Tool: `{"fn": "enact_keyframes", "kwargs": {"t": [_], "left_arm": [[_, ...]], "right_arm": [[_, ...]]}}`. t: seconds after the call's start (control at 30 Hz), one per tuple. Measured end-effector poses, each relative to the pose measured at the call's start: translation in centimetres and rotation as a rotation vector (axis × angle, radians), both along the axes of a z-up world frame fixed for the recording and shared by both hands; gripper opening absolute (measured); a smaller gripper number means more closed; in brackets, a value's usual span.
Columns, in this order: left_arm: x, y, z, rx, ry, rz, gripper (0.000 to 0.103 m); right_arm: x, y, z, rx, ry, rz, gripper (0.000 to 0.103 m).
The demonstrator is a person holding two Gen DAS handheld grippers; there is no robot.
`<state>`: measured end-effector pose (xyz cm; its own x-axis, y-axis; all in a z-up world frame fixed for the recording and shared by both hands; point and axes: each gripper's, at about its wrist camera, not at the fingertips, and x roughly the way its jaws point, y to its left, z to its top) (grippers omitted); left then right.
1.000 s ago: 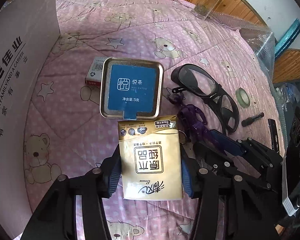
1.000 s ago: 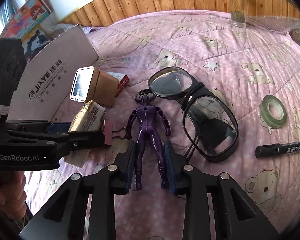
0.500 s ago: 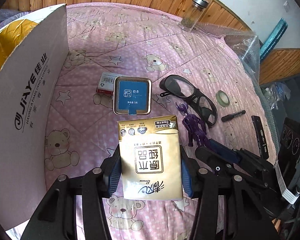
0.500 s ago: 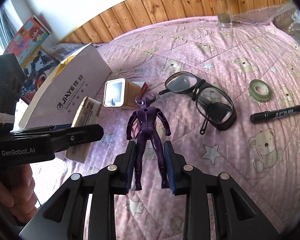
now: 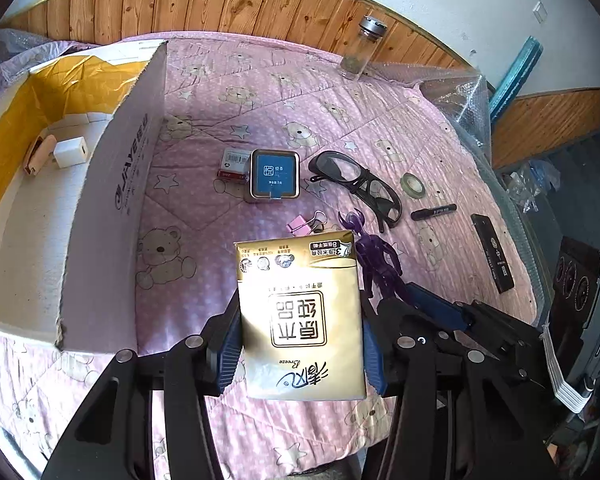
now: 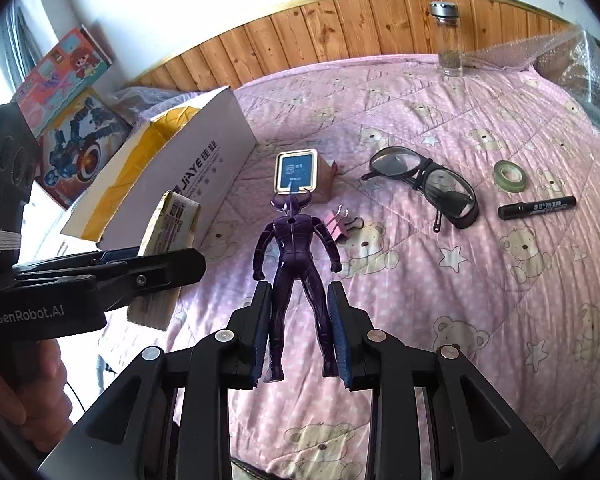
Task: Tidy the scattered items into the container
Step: 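Carry the tissue pack and purple figure in both tools over the box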
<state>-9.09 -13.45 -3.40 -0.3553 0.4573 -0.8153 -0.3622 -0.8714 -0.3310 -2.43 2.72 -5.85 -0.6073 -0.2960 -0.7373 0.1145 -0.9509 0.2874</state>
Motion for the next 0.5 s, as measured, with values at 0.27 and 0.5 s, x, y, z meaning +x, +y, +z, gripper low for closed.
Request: {"fn": "enact_keyframes", "kwargs": {"t": [0.27, 0.5], "left_arm": [[2.9, -3.7, 2.5, 0.033, 0.064, 0.011, 0.052], [4.5, -6.9, 4.3, 0.072, 0.101, 0.031, 0.052]], "right_arm": [[2.6, -3.8, 2.7, 0.023, 0.044, 0.023, 0.030], [4.0, -7.0, 4.8, 0.047, 0.086, 0.055, 0.030]]}}
